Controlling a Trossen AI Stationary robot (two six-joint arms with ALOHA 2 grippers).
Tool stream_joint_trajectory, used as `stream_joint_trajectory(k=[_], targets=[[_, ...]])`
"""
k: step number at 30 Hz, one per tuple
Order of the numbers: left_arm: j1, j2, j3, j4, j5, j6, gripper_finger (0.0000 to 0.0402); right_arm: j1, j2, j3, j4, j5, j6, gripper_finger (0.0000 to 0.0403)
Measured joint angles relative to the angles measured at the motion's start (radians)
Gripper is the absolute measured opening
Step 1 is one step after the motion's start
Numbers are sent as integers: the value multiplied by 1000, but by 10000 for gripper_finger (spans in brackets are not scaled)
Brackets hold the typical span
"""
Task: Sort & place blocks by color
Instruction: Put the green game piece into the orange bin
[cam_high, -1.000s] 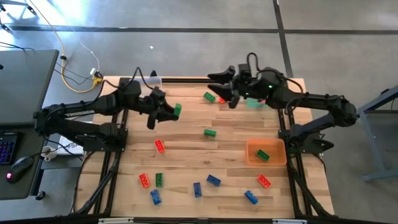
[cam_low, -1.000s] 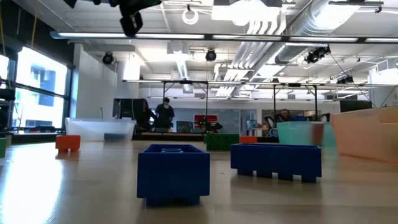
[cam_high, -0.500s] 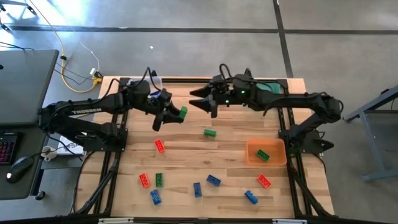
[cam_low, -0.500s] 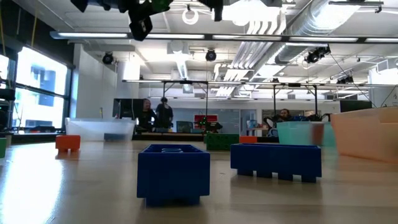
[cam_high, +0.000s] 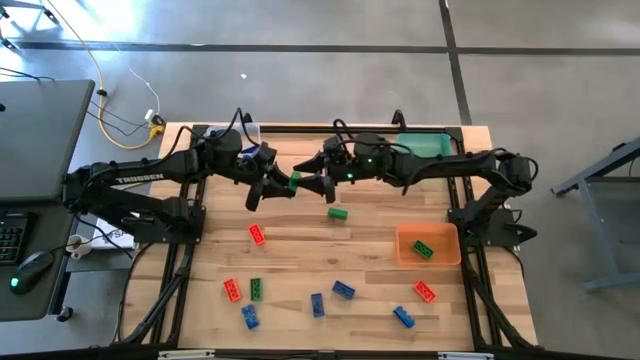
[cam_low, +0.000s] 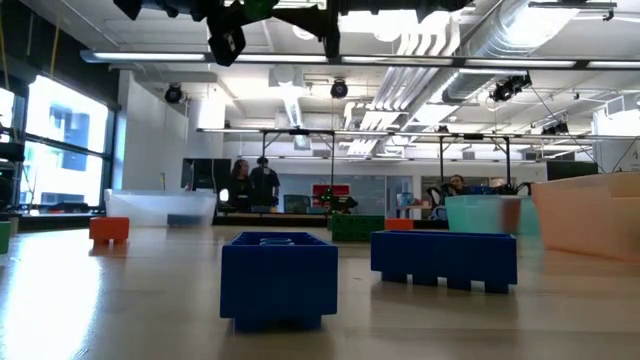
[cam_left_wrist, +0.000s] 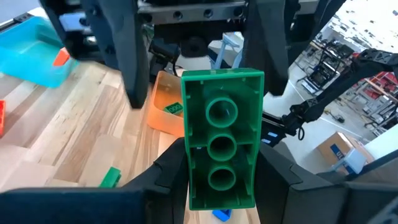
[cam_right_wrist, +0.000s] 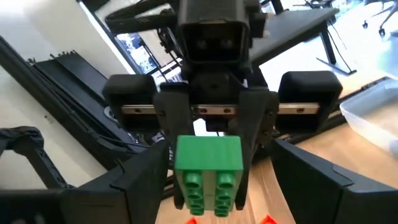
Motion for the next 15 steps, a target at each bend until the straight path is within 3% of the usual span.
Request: stream_joint_trajectory(k=[7, 15], targets=[[0, 1, 0, -2, -4, 0, 108, 0, 33, 0, 46, 14, 14, 252], [2, 33, 0, -5, -4, -6, 115, 0, 51, -1, 57, -9, 36, 122]])
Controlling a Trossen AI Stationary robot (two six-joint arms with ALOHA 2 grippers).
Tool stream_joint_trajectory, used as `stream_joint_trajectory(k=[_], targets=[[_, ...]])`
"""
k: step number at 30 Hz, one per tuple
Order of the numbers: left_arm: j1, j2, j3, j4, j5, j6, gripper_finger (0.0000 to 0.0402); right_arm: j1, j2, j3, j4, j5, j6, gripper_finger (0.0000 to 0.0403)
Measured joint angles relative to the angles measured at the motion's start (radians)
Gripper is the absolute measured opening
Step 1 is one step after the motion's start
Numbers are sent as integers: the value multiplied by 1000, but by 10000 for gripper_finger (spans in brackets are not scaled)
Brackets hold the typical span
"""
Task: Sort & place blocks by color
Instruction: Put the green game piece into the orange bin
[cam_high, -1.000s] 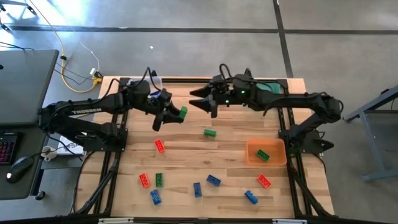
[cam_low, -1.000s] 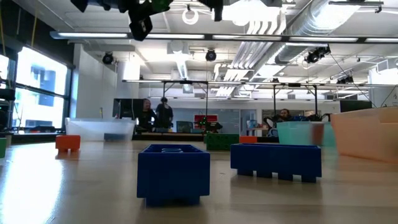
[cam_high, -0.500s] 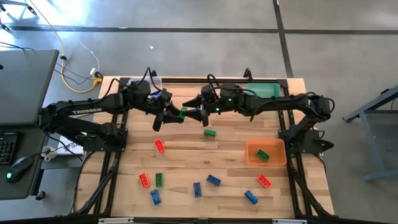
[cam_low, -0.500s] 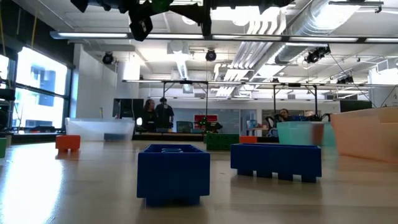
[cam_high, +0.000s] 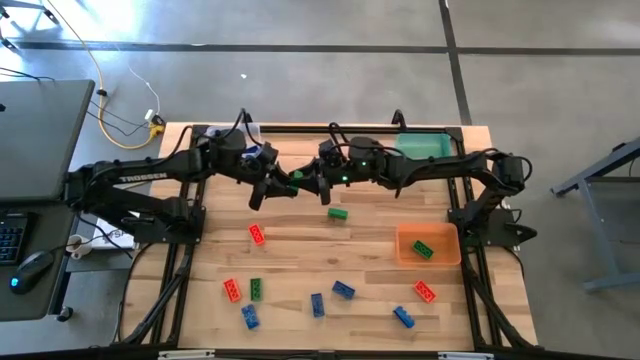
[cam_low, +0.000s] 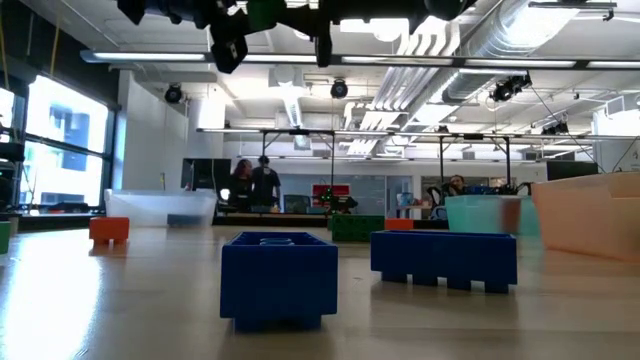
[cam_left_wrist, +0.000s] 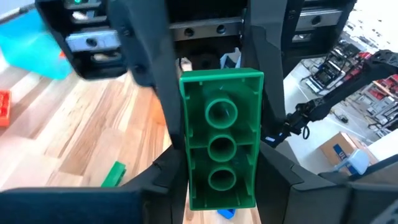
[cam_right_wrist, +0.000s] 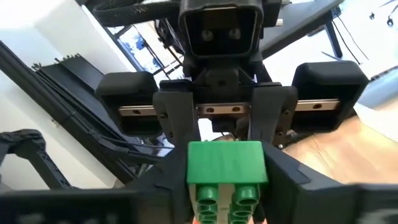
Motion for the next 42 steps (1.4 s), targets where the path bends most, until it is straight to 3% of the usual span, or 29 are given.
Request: stream_joint_trajectory(k=[10, 20, 35, 42], targets=[[28, 13, 0, 5, 6, 6, 167, 4, 1, 0, -43, 0, -5, 111], [66, 13, 0, -96, 0, 35, 224, 4, 2, 1, -222, -4, 30, 111], [86, 12, 0, -126, 1, 50, 229, 71, 2, 0, -728, -4, 57, 111], [86, 12, 0, -126, 1, 49, 229, 135, -23, 0, -926, 64, 88, 111]])
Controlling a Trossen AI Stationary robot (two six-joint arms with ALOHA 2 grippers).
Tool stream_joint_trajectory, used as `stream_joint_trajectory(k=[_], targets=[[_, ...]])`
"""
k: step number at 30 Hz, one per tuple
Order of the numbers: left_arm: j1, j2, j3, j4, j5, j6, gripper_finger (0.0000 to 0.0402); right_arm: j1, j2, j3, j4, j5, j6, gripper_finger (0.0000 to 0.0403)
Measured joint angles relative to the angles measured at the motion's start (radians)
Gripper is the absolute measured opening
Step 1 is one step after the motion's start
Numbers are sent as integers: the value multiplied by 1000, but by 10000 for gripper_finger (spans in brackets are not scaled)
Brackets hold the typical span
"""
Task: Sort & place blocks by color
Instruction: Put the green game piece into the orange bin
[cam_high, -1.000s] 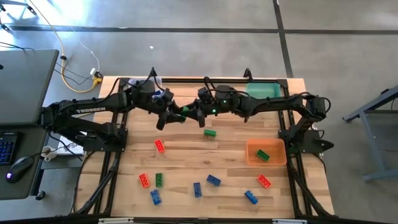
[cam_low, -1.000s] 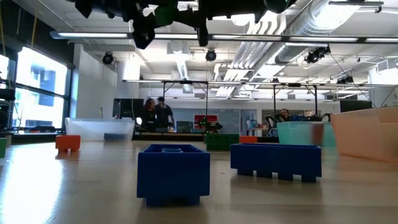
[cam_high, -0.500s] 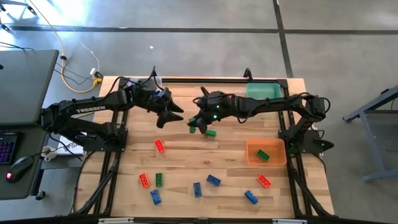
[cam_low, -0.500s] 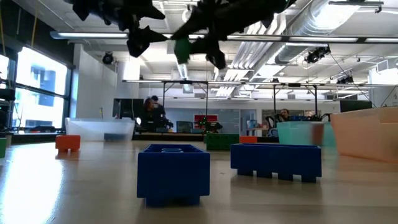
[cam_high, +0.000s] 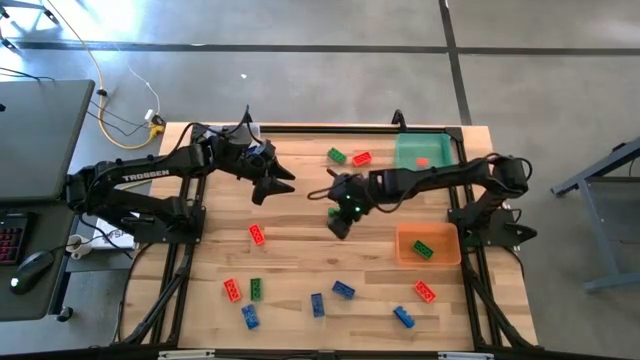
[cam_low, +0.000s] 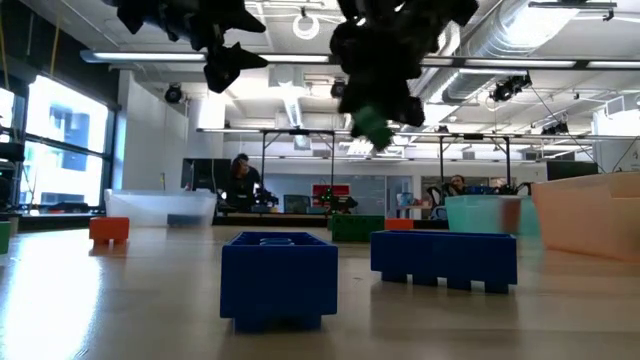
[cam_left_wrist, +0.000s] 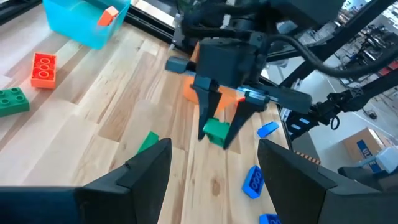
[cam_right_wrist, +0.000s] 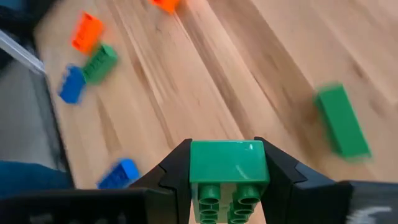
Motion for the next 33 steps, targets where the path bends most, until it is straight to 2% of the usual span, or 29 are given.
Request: stream_joint_trajectory(k=[15, 24, 33], targets=[[0, 0, 0, 2, 1, 17, 229, 145, -161, 0, -512, 255, 245, 111], [0, 0, 0, 1, 0, 17, 229, 212, -170, 0, -816, 425, 578, 111], [0, 0, 0, 1, 0, 17, 229, 264, -170, 0, -960, 442, 868, 111]])
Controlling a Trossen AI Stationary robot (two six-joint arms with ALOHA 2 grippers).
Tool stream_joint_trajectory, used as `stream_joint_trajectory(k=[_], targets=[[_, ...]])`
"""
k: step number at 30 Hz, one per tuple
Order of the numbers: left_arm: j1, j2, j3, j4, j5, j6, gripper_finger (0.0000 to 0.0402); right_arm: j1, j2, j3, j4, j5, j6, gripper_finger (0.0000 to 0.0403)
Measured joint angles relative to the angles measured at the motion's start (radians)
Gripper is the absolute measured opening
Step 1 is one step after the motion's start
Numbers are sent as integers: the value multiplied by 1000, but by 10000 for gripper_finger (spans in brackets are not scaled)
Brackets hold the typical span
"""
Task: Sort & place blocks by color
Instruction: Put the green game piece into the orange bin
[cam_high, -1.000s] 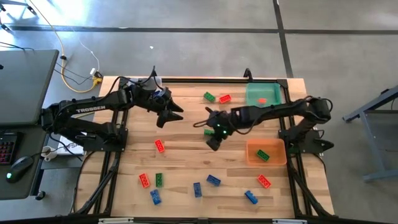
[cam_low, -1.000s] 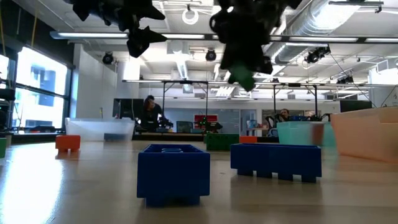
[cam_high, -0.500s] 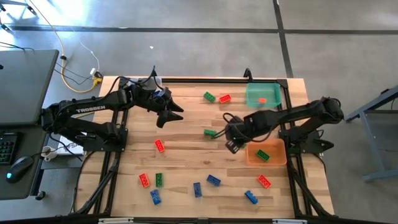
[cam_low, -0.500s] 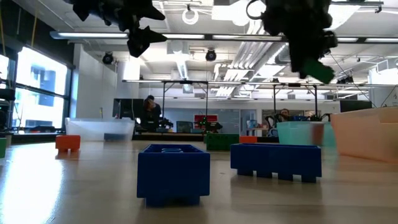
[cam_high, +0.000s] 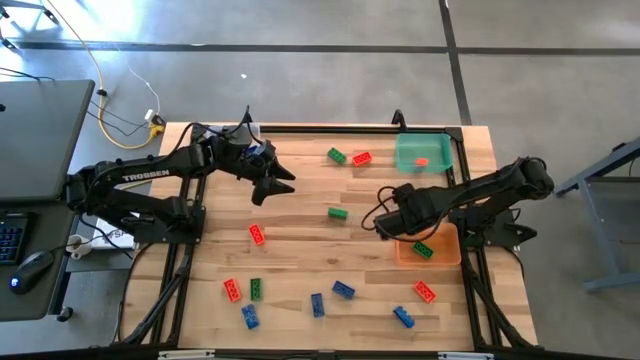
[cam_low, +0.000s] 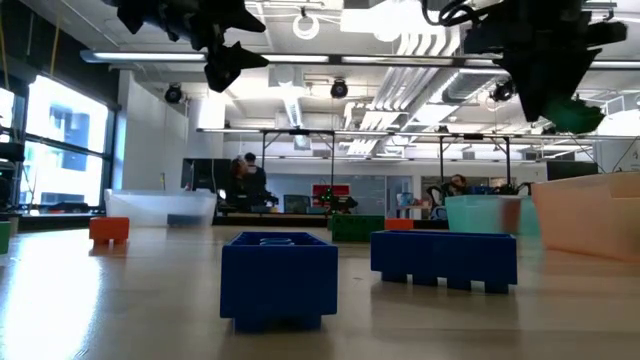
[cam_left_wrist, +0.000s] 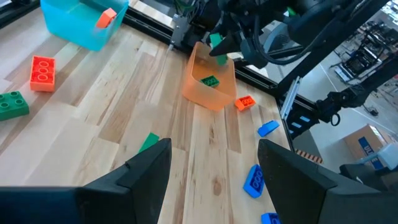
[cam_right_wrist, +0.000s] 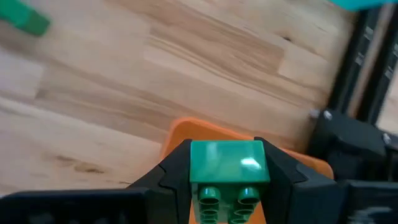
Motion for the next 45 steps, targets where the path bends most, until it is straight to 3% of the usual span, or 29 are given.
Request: stream_joint_trajectory(k=[19, 45], targets=[[0, 0, 0, 0, 0, 0, 229, 127, 28, -1, -18, 5, 378, 111], [-2, 0, 0, 0, 0, -3, 229, 162, 315, -1, -8, -75, 402, 111]])
